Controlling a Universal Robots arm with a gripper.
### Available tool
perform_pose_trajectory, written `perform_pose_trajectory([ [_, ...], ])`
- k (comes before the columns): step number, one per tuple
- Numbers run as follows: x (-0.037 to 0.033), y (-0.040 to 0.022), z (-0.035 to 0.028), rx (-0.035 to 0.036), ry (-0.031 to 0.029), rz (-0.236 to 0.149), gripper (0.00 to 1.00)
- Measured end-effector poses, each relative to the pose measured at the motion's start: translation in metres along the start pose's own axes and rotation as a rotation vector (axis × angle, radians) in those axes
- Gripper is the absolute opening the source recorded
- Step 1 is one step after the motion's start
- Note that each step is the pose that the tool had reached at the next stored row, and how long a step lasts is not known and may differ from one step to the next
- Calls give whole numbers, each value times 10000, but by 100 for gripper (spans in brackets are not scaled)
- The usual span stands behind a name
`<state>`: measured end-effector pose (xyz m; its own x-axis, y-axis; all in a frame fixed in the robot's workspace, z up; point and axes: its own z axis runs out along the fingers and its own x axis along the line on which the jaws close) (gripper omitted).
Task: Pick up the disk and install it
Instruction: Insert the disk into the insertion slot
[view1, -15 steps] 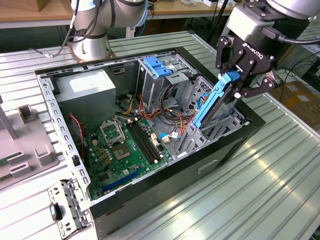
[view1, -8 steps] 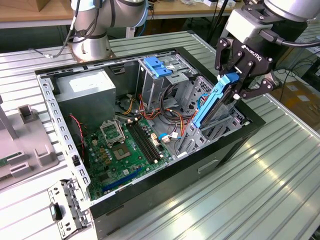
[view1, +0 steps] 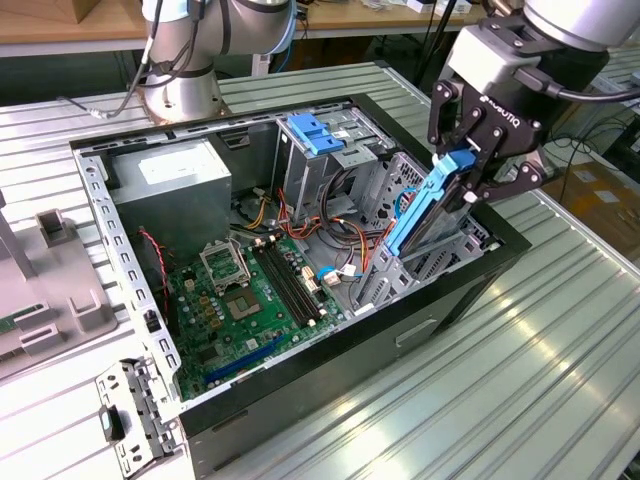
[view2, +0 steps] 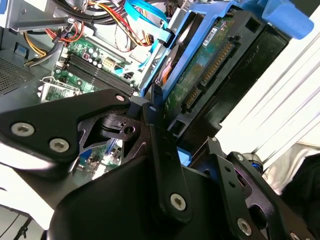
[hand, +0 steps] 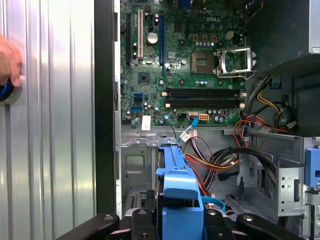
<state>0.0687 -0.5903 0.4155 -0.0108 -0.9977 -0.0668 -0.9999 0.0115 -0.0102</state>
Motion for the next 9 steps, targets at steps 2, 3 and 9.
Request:
perform_pose_trajectory([
  [2, 1, 0, 18, 0, 0, 0, 36],
  [3, 2, 0, 26, 0, 0, 0, 36],
  [9, 5, 1, 68, 0, 0, 0, 36],
])
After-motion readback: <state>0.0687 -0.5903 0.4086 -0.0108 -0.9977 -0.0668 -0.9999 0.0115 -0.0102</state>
